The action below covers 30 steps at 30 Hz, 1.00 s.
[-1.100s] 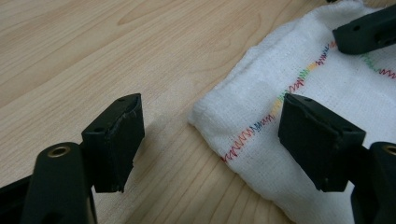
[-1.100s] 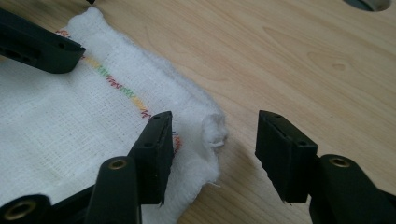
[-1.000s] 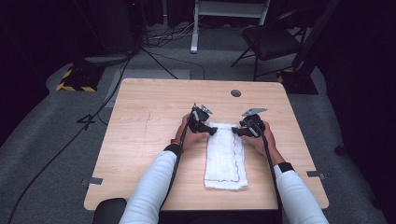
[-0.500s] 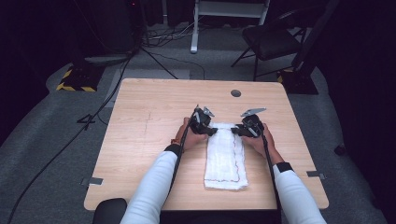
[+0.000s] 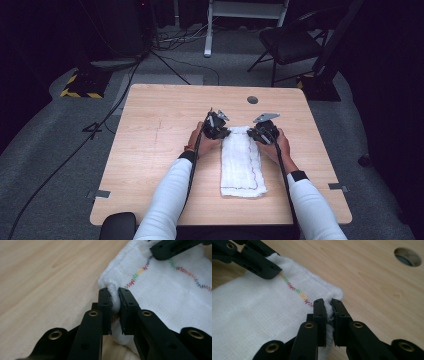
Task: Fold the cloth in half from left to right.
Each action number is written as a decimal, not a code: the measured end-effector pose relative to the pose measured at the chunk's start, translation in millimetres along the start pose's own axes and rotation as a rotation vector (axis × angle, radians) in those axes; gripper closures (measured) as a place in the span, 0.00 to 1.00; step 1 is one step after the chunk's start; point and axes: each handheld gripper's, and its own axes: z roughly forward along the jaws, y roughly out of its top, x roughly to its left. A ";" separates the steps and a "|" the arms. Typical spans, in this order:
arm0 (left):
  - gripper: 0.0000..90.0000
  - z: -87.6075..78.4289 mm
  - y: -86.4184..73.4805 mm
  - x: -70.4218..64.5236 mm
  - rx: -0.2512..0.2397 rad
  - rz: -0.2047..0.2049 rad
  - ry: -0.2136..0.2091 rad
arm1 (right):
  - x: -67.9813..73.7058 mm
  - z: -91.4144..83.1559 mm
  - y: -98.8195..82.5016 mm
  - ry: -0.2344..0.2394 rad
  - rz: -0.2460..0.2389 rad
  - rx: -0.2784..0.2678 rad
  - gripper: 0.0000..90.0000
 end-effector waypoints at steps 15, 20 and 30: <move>0.91 -28.0 30.9 1.8 -0.086 0.066 0.073 | -6.8 -27.2 25.8 -0.046 -0.015 -0.121 0.93; 0.91 -34.2 41.6 3.3 -0.101 0.081 0.091 | -8.9 -31.3 31.3 -0.059 -0.031 -0.139 0.93; 0.91 -45.4 48.6 0.1 -0.130 0.111 0.080 | -12.4 -41.1 38.1 -0.066 -0.038 -0.165 0.93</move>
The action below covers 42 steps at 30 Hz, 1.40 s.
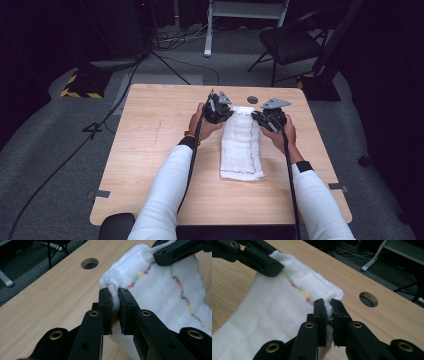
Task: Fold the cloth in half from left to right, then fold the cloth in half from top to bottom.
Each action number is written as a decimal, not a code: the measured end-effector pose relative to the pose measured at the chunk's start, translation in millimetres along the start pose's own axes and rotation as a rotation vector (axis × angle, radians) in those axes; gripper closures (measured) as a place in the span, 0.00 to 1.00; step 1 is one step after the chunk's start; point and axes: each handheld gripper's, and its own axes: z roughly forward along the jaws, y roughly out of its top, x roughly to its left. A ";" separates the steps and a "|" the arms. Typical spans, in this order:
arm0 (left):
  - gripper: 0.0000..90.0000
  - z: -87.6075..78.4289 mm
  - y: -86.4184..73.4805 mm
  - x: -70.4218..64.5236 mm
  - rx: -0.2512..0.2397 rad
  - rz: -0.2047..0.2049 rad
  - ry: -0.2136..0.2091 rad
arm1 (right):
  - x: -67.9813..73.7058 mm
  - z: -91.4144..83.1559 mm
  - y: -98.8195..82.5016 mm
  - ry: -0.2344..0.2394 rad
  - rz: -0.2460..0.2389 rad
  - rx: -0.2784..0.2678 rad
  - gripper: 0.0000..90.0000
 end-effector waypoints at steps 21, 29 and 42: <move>0.90 -35.2 -21.4 -32.8 -0.057 0.109 -0.118 | 19.6 -37.8 -25.8 0.111 -0.040 -0.056 0.93; 0.90 -45.6 -35.1 -46.1 -0.063 0.139 -0.165 | 29.3 -51.1 -36.6 0.157 -0.066 -0.062 0.93; 0.89 -59.0 -55.8 -72.3 -0.040 0.201 -0.223 | 48.2 -69.1 -58.9 0.227 -0.111 -0.053 0.92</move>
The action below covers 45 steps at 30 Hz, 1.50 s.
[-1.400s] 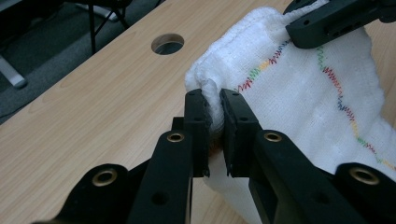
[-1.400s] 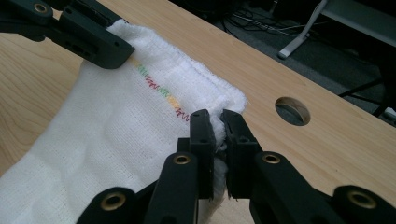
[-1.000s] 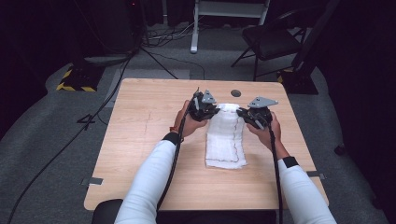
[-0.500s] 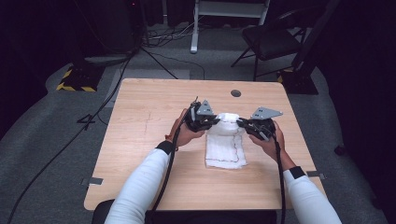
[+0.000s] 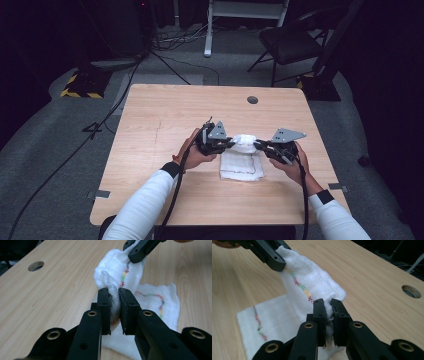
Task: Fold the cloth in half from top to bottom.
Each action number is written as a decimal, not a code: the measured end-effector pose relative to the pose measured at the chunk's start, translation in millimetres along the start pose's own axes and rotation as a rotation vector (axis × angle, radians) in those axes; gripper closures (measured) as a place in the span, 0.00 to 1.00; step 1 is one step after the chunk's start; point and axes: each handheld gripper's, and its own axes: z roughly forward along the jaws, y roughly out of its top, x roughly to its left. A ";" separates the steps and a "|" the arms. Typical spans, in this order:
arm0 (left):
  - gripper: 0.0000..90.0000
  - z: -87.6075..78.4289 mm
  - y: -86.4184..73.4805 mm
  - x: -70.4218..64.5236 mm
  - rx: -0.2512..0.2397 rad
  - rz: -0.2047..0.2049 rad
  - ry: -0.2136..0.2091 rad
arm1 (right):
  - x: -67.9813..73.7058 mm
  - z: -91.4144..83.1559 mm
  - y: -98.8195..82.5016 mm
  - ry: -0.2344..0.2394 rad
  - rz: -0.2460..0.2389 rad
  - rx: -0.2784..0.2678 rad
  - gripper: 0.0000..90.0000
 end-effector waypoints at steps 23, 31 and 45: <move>0.83 -3.6 -29.1 -43.9 0.113 0.082 -0.080 | 32.1 -17.4 -37.2 0.112 -0.032 0.093 0.84; 0.89 -5.3 -37.7 -54.8 0.137 0.094 -0.115 | 39.8 -22.3 -47.2 0.126 -0.028 0.107 0.83; 0.94 -9.4 -49.4 -58.9 0.175 0.071 -0.143 | 47.4 -29.3 -61.5 0.134 -0.023 0.146 0.84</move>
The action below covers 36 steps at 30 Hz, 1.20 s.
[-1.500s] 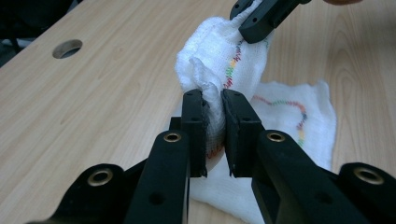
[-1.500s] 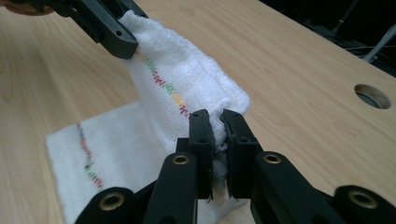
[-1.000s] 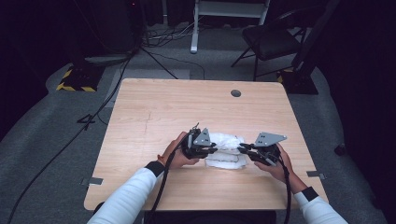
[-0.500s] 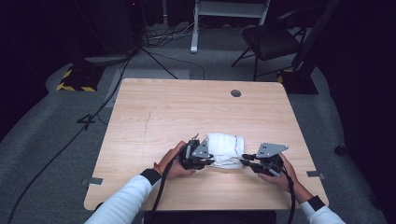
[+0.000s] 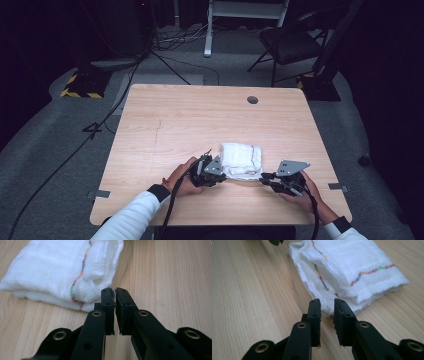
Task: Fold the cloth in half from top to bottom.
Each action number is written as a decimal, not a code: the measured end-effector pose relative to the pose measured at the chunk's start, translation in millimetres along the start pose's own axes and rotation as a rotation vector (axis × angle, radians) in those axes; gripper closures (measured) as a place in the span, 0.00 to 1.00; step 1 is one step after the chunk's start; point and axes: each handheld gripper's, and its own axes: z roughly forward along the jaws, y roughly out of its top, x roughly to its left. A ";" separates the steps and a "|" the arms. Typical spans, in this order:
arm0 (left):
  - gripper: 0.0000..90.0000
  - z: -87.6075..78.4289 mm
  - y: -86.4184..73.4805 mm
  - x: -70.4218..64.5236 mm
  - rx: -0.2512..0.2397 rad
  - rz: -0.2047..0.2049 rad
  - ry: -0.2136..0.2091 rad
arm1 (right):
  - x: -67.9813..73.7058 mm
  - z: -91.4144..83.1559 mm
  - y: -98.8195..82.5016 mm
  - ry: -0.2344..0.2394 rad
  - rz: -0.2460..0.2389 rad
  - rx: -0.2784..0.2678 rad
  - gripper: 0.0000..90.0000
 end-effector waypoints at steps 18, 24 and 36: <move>0.45 -12.3 7.0 32.5 -0.089 -0.175 0.172 | -6.6 -2.1 24.7 -0.095 0.003 -0.075 0.65; 0.39 4.0 19.6 40.3 -0.073 -0.167 0.167 | -19.1 4.9 28.8 -0.123 0.036 -0.072 0.64; 0.35 27.3 10.6 38.5 0.060 -0.182 0.073 | -23.0 35.4 21.5 -0.079 0.041 0.057 0.52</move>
